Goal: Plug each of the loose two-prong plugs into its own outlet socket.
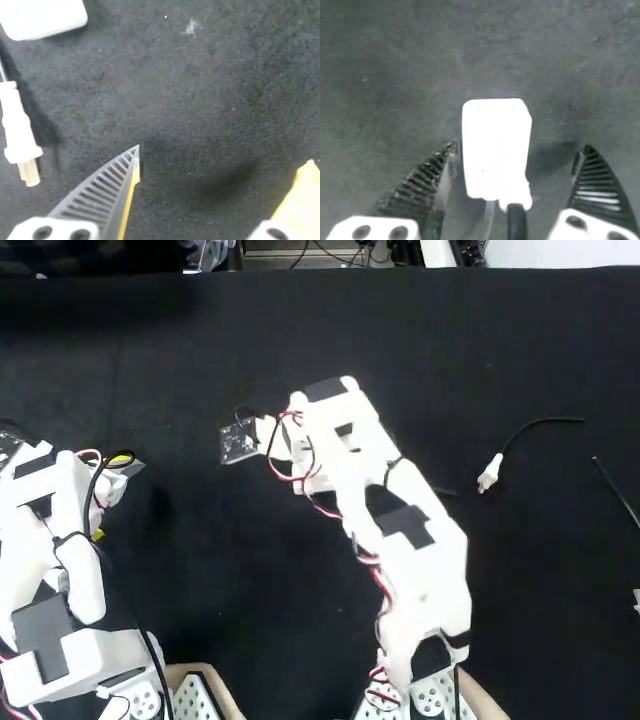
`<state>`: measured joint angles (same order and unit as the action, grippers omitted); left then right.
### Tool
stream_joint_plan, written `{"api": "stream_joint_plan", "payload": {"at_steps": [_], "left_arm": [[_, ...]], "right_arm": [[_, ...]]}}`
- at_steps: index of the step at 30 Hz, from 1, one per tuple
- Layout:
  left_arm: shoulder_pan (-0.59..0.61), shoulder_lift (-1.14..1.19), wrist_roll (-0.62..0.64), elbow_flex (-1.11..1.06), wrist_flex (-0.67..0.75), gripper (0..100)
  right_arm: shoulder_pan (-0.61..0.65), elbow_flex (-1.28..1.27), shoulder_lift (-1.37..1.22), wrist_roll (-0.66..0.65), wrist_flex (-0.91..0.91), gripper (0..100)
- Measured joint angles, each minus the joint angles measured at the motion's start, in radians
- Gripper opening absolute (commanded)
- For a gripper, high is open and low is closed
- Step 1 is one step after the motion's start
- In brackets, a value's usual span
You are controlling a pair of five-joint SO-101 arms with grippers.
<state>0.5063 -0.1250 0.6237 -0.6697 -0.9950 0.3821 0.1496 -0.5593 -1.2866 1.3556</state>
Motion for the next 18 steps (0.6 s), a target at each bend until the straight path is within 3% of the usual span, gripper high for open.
{"api": "stream_joint_plan", "payload": {"at_steps": [3, 10, 18], "left_arm": [[0.000, 0.000, 0.000, 0.000, 0.000, 45], [-0.006, 0.000, 0.000, 0.000, 0.000, 45], [-0.006, 0.000, 0.000, 0.000, 0.000, 45]], "right_arm": [[-0.002, 0.103, -0.095, -0.003, 0.026, 31.9], [-0.003, 0.423, -0.287, 0.002, 0.184, 8.7], [-0.003, 0.684, -0.414, 0.072, 0.235, 2.1]]}}
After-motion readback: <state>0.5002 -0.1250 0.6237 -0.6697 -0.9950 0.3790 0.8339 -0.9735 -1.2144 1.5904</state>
